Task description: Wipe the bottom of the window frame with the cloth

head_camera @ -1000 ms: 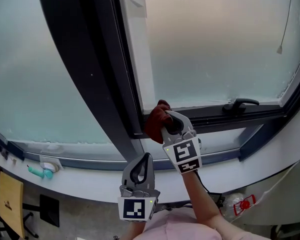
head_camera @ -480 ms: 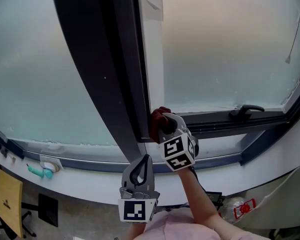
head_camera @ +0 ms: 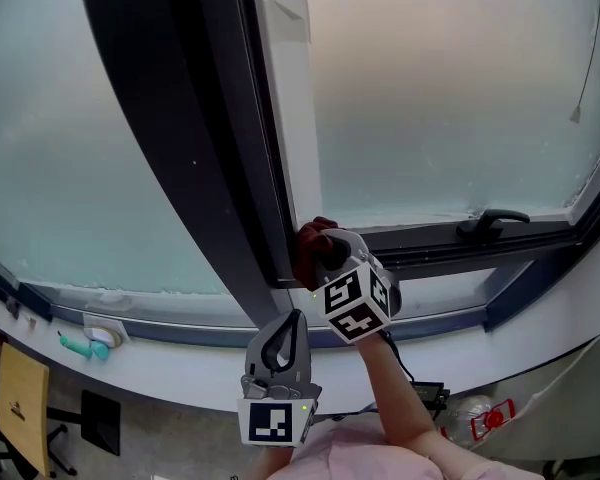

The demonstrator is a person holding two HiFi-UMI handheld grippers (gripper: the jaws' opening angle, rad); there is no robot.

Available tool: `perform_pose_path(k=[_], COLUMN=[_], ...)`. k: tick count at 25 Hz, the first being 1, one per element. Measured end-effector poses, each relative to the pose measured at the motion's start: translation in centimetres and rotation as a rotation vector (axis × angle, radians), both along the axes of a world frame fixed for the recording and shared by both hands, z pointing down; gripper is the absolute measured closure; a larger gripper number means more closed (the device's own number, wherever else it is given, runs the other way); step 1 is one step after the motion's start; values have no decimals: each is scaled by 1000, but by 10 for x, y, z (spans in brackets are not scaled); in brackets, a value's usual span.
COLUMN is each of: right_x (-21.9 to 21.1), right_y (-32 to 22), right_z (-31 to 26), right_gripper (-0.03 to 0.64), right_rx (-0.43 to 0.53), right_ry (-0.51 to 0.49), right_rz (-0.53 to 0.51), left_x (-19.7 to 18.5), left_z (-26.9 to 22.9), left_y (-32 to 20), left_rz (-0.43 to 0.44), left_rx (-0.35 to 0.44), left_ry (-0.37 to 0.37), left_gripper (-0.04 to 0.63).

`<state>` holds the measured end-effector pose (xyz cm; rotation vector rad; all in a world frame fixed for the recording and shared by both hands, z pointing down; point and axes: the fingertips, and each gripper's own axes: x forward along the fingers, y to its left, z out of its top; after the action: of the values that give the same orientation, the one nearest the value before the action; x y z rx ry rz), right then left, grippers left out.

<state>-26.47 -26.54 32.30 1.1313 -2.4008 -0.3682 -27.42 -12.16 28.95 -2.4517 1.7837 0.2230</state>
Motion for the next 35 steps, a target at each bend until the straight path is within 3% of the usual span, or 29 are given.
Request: perform_pose_path(k=[35], right_x=[66], right_y=[-8], right_z=[0], right_gripper=[555], right_rx=[-23], right_ry=[-33], right_rz=[89], left_x=[31], left_z=[-4], left_y=[-4], left_rz=[56], left_rx=[18], left_ry=[-2], left_gripper=[601])
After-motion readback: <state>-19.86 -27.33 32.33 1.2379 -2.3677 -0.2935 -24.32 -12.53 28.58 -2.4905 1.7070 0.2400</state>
